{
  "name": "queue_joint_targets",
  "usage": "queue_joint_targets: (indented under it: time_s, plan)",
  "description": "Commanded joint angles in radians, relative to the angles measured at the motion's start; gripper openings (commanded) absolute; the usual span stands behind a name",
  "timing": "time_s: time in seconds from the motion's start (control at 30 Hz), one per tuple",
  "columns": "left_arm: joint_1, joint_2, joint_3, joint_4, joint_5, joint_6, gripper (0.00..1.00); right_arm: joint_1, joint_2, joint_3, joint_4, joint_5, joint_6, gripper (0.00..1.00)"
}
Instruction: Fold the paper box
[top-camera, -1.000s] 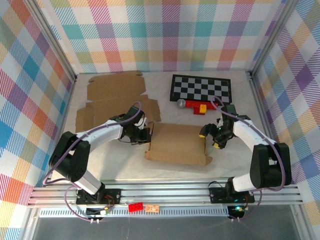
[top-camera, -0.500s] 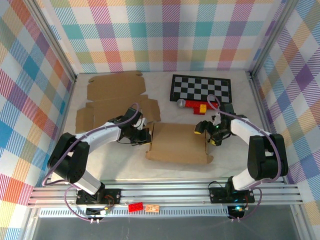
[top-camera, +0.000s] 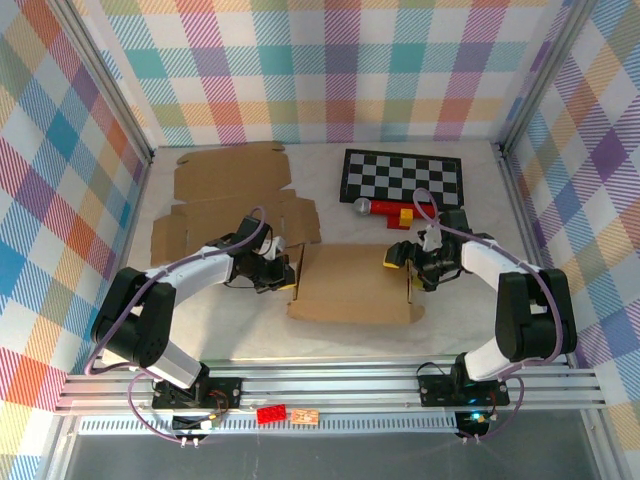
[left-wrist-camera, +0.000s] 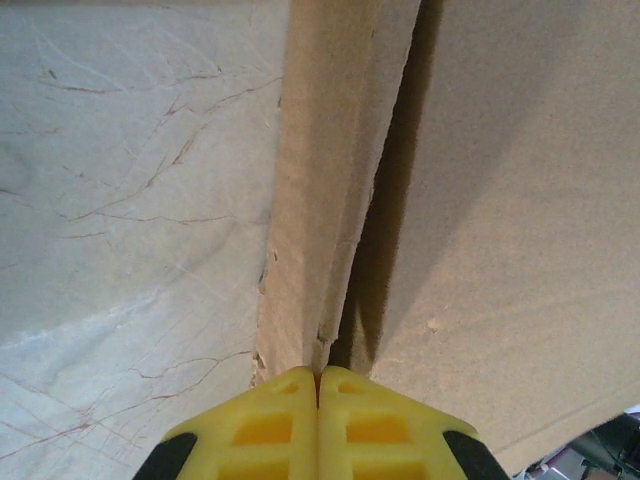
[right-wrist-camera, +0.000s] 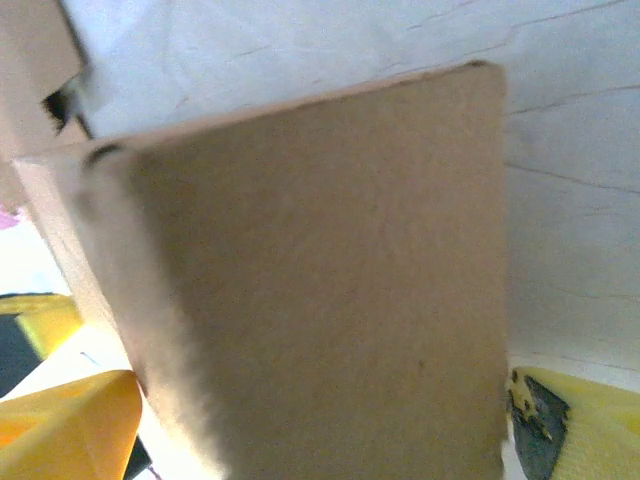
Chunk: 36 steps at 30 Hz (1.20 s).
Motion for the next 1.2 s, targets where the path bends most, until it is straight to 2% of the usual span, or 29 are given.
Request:
queue_joint_targets:
  time_s: [0.0,0.43,0.7,0.8,1.0,1.07,1.17]
  plan:
    - [0.018,0.023,-0.026,-0.034,-0.027,0.019,0.0,0.007,-0.029,-0.032,0.084,-0.154,0.047,0.91]
    - [0.018,0.039,-0.003,0.001,-0.008,-0.004,0.02,0.026,-0.175,-0.108,0.18,-0.22,0.277,0.79]
    - [0.018,0.037,0.011,0.006,0.004,-0.01,0.06,0.066,-0.194,-0.124,0.214,-0.19,0.372,0.68]
    - [0.018,0.01,0.018,0.007,0.005,-0.014,0.11,0.067,-0.199,-0.116,0.196,-0.17,0.402,0.63]
    - [0.01,-0.16,0.074,-0.018,-0.084,0.006,0.34,0.067,-0.184,-0.084,0.121,-0.166,0.503,0.54]
    - [-0.005,-0.229,0.102,-0.02,-0.132,0.045,0.38,0.066,-0.171,-0.06,0.067,-0.174,0.539,0.53]
    - [-0.06,-0.322,0.131,0.01,-0.165,0.184,0.4,0.064,-0.158,-0.021,-0.02,-0.185,0.611,0.52]
